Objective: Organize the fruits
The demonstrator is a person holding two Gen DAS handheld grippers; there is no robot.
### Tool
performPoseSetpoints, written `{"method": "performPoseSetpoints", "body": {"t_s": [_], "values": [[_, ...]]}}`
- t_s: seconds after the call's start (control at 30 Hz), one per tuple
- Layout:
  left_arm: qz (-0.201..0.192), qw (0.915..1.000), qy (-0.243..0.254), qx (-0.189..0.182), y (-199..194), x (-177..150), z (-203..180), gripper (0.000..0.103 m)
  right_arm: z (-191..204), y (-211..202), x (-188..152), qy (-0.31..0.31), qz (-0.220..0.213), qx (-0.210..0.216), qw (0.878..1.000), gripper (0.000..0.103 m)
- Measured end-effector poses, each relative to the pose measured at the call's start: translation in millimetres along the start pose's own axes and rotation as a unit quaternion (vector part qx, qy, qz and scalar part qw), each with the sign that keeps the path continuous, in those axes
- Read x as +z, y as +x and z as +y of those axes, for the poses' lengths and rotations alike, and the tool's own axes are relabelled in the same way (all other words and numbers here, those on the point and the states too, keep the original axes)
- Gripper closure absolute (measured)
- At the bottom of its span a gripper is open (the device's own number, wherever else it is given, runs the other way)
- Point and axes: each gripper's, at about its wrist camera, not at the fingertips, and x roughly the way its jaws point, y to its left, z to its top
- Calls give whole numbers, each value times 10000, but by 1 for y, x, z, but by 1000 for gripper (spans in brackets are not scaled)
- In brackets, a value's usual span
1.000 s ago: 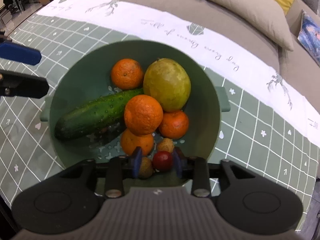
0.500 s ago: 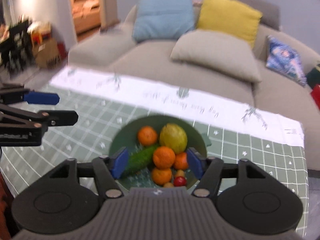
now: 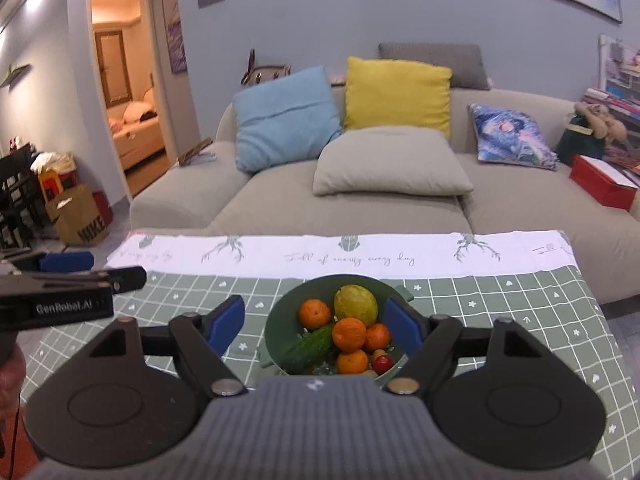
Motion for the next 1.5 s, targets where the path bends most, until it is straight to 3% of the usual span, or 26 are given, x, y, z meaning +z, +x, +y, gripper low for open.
{"method": "performPoseSetpoints", "body": {"t_s": [0.23, 0.47, 0.73, 1.1, 1.5], "values": [[229, 9996, -178, 44, 0, -26, 7, 14, 22, -9, -26, 11, -201, -143, 9997, 22], [551, 9978, -347, -95, 16, -49, 11, 13, 29, 16, -54, 14, 226, -184, 9996, 22], [781, 9969, -92, -43, 29, -72, -1, 13, 27, 34, -73, 6, 570, -340, 9978, 22], [1003, 9949, -109, -41, 37, -75, -4, 13, 16, 41, -85, 152, 662, -363, 9970, 21], [1017, 9947, -124, -12, 38, -76, 0, 13, 17, 33, -81, 90, 438, -361, 9983, 20]]}}
